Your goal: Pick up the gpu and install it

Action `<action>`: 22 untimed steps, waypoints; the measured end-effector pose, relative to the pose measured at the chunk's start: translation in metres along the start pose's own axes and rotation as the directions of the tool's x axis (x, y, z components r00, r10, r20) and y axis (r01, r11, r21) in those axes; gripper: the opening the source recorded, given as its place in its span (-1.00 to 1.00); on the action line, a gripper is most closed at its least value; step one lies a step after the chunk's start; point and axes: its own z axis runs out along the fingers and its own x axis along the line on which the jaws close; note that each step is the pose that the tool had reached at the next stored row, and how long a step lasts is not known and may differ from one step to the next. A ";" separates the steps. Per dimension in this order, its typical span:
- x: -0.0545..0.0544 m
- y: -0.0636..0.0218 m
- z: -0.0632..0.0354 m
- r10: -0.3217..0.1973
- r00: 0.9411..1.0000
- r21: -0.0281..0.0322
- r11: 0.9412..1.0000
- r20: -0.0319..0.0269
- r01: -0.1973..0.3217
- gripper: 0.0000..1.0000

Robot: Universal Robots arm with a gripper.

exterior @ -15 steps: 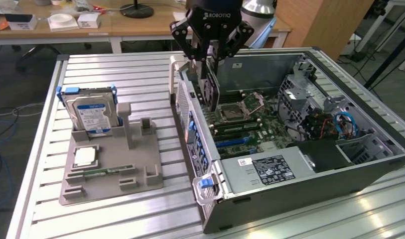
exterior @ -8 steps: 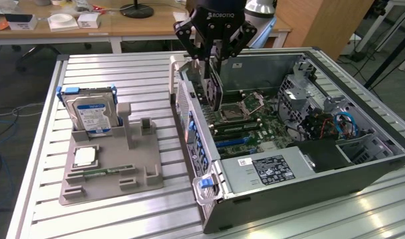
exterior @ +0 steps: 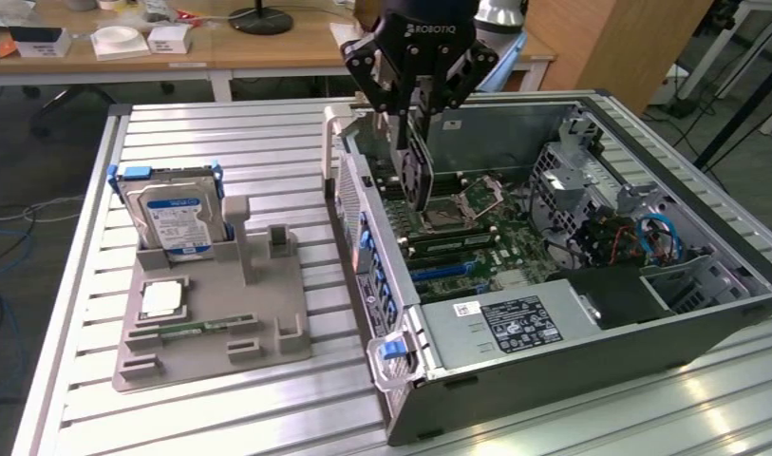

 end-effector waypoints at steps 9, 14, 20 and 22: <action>-0.009 0.0006 0.0002 0.000 1.000 0.000 1.000 0.000 0.000 -0.48; -0.014 0.0009 0.0004 0.000 1.000 0.000 1.000 0.000 0.000 -0.48; -0.019 0.0012 0.0005 0.000 1.000 0.000 1.000 0.000 0.000 -0.48; -0.021 0.0014 0.0006 0.000 1.000 0.000 1.000 0.000 0.000 -0.48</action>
